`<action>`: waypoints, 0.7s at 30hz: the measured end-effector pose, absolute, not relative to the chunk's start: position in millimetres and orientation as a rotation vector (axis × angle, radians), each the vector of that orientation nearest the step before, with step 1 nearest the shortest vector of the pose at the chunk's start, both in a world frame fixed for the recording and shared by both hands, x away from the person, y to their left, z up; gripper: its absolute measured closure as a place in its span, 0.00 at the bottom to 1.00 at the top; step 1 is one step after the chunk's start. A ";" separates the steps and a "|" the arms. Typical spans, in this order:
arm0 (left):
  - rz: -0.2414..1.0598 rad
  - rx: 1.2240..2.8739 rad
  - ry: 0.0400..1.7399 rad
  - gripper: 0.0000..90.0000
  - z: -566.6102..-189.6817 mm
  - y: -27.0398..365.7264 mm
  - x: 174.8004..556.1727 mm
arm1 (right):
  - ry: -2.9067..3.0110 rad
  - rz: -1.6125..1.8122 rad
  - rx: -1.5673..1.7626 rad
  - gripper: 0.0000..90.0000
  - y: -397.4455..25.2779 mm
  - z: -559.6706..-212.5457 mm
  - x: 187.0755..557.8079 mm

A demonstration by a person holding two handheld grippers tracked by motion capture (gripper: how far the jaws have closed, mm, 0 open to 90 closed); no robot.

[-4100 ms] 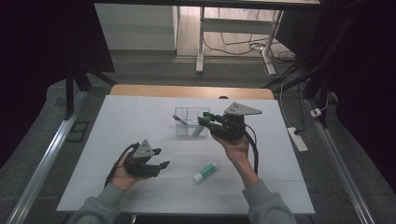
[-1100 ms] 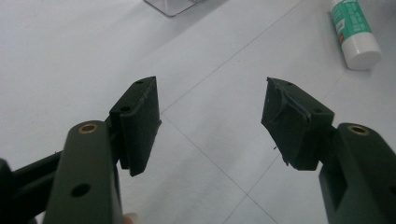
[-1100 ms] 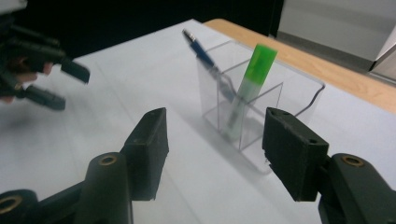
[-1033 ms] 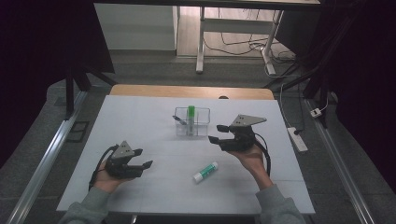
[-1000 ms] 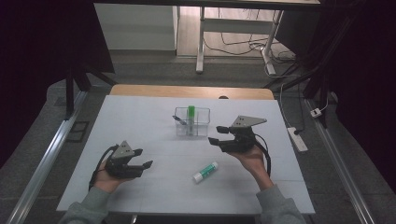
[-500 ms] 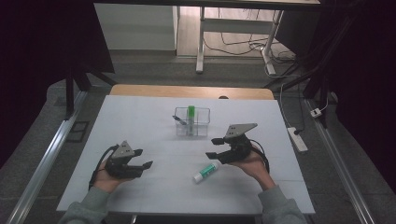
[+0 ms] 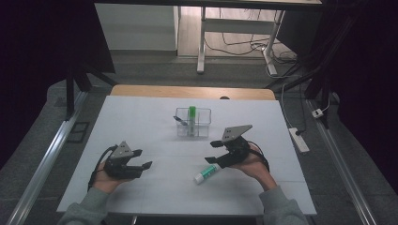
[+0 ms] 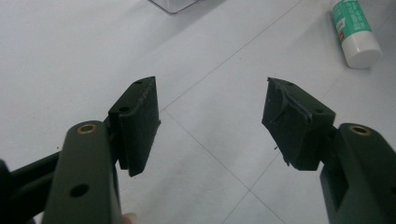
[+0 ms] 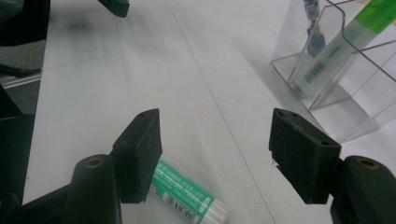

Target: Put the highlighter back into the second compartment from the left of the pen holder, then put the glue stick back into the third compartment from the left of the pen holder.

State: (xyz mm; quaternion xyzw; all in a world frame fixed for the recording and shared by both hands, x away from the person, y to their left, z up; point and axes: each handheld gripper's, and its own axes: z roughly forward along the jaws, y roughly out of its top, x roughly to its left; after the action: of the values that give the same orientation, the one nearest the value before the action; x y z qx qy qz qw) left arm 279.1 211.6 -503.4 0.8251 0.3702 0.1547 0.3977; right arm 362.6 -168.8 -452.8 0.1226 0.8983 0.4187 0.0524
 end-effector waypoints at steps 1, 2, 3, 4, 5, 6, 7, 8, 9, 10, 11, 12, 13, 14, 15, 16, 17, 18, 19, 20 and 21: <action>0.390 2.088 0.938 0.39 -503.4 211.9 279.0 | 2.735 1.271 0.368 0.38 -167.9 -452.4 362.0; 0.388 2.085 0.939 0.39 -503.3 212.1 278.7 | 2.738 1.268 0.354 0.38 -167.1 -452.1 362.0; 0.389 2.083 0.940 0.39 -503.2 212.3 278.5 | 2.741 1.265 0.351 0.38 -166.2 -452.1 361.5; 0.394 2.080 0.942 0.39 -503.0 212.4 278.1 | 2.747 1.266 0.349 0.38 -165.0 -452.6 361.2; 0.399 2.078 0.944 0.39 -502.5 212.7 277.7 | 2.754 1.260 0.342 0.38 -163.7 -453.3 360.9; 0.400 2.073 0.946 0.39 -502.3 213.0 277.4 | 2.760 1.249 0.330 0.38 -162.6 -453.8 360.7; 0.401 2.070 0.947 0.39 -502.1 213.3 277.3 | 2.770 1.242 0.320 0.38 -161.5 -454.2 360.3; 0.401 2.069 0.947 0.39 -502.1 213.6 277.2 | 2.774 1.239 0.309 0.38 -160.3 -454.6 360.1; 0.400 2.070 0.948 0.39 -502.2 213.8 277.2 | 2.782 1.234 0.298 0.38 -159.1 -454.9 359.6; 0.401 2.071 0.947 0.39 -502.4 214.0 277.3 | 2.791 1.232 0.282 0.39 -157.9 -455.2 359.4; 0.401 2.073 0.946 0.39 -502.6 214.0 277.3 | 2.802 1.220 0.264 0.39 -156.8 -455.1 358.9; 0.400 2.074 0.945 0.39 -502.8 214.1 277.5 | 2.815 1.215 0.240 0.40 -155.5 -455.2 358.7; 0.401 2.075 0.946 0.39 -502.8 214.1 277.6 | 2.831 1.192 0.219 0.40 -154.1 -454.9 358.5; 0.400 2.075 0.946 0.39 -502.8 213.9 277.6 | 2.836 1.178 0.206 0.40 -152.1 -455.4 357.8; 0.399 2.074 0.946 0.39 -502.7 213.6 277.7 | 2.845 1.156 0.190 0.39 -150.4 -455.4 357.1; 0.399 2.077 0.944 0.39 -502.7 213.4 277.8 | 2.855 1.143 0.175 0.39 -148.7 -455.6 356.3; 0.397 2.079 0.944 0.39 -503.0 213.1 277.7 | 2.863 1.130 0.164 0.39 -147.1 -455.7 355.2; 0.397 2.082 0.943 0.39 -503.2 213.0 277.7 | 2.866 1.117 0.145 0.39 -145.8 -455.9 354.8; 0.397 2.082 0.943 0.39 -503.3 213.0 277.7 | 2.873 1.103 0.131 0.39 -144.7 -455.9 354.4; 0.397 2.081 0.943 0.39 -503.2 213.1 277.6 | 2.878 1.098 0.120 0.39 -143.5 -456.3 354.1; 0.398 2.080 0.942 0.39 -503.0 213.3 277.4 | 2.882 1.085 0.111 0.40 -142.7 -456.5 353.8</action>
State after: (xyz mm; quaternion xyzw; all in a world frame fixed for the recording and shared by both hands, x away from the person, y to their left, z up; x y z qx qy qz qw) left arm 277.4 213.3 -503.0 0.8223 0.3726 0.1572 0.4002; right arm 353.8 -142.7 -456.5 0.0359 0.9349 0.3519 0.0302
